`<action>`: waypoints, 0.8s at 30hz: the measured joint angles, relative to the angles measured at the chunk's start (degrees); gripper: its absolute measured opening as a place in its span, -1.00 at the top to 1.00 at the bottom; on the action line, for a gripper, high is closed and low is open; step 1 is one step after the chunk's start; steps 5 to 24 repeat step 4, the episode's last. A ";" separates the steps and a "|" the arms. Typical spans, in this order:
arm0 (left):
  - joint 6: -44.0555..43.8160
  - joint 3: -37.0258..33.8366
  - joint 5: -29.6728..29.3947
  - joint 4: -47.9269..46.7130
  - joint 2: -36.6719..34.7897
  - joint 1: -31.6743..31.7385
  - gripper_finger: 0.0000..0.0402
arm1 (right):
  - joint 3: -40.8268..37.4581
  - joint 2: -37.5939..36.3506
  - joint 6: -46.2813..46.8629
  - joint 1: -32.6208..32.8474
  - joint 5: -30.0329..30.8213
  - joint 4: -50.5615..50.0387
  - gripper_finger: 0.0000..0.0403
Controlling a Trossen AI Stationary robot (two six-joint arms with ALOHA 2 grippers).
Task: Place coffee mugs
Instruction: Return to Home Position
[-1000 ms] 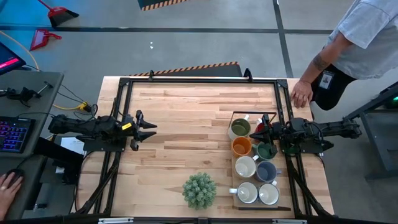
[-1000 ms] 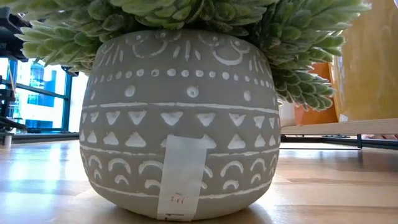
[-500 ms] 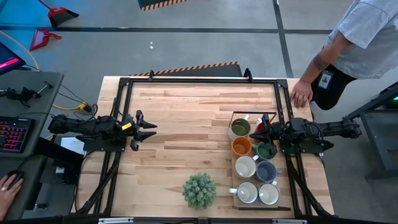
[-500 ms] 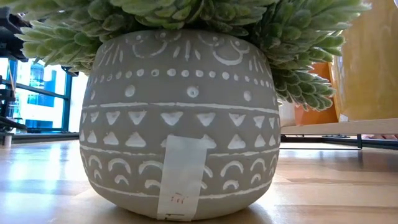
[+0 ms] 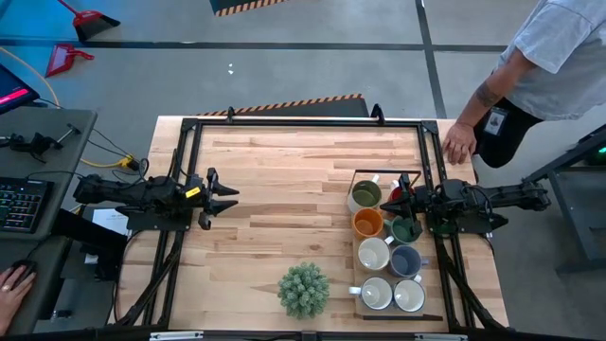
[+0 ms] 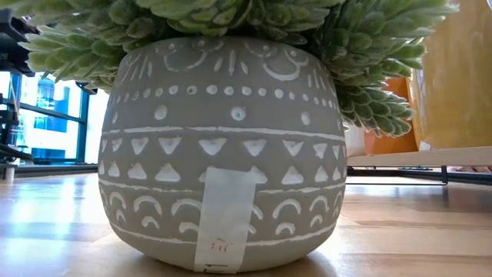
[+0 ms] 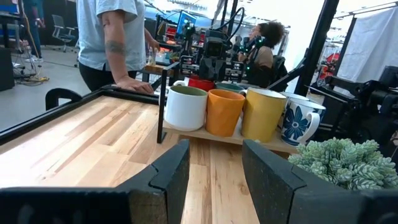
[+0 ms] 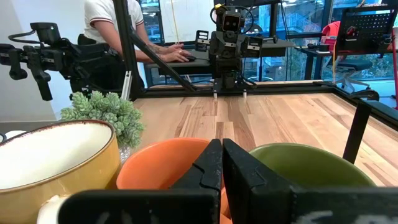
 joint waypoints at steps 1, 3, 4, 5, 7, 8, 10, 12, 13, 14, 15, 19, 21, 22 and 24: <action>0.00 0.00 0.00 0.00 0.00 0.00 0.33 | 0.00 0.00 0.00 -0.02 0.00 0.00 1.00; 0.01 0.00 -0.01 -0.01 0.00 0.00 0.33 | 0.00 0.00 -0.01 -0.02 0.00 0.00 1.00; 0.01 0.00 0.00 0.00 0.00 0.00 0.33 | 0.00 0.00 0.00 0.00 0.00 -0.01 1.00; 0.01 0.00 0.00 0.00 0.00 0.00 0.33 | 0.00 0.00 0.00 0.00 0.00 -0.01 1.00; 0.01 0.00 0.00 0.00 0.00 0.00 0.33 | 0.00 0.00 0.00 0.00 0.00 -0.01 1.00; 0.01 0.00 0.00 0.00 0.00 0.00 0.33 | 0.00 0.00 0.00 0.00 0.00 -0.01 1.00; 0.01 0.00 0.00 0.00 0.00 0.00 0.33 | 0.00 0.00 0.00 0.00 0.00 -0.01 1.00; 0.01 0.00 0.00 0.00 0.00 0.00 0.33 | 0.00 0.00 0.00 0.00 0.00 -0.01 1.00; 0.01 0.00 0.00 0.00 0.00 0.00 0.33 | 0.00 0.00 0.00 0.00 0.00 -0.01 1.00; 0.01 0.00 0.00 0.00 0.00 0.00 0.33 | 0.00 0.00 0.00 0.00 0.00 -0.01 1.00; 0.01 0.00 0.00 0.00 0.00 0.00 0.33 | 0.00 0.00 0.00 0.00 0.00 -0.01 1.00; 0.01 0.00 0.00 0.00 0.00 0.00 0.33 | 0.00 0.00 0.00 0.00 0.00 -0.01 1.00; 0.01 0.00 0.00 0.00 0.00 0.00 0.33 | 0.00 0.00 0.00 0.00 0.00 -0.01 1.00; 0.01 0.00 0.00 0.00 0.00 0.00 0.33 | 0.00 0.00 0.00 0.00 0.00 -0.01 1.00; 0.01 0.00 0.00 0.00 0.00 0.00 0.33 | 0.00 0.00 0.00 0.00 0.00 -0.01 1.00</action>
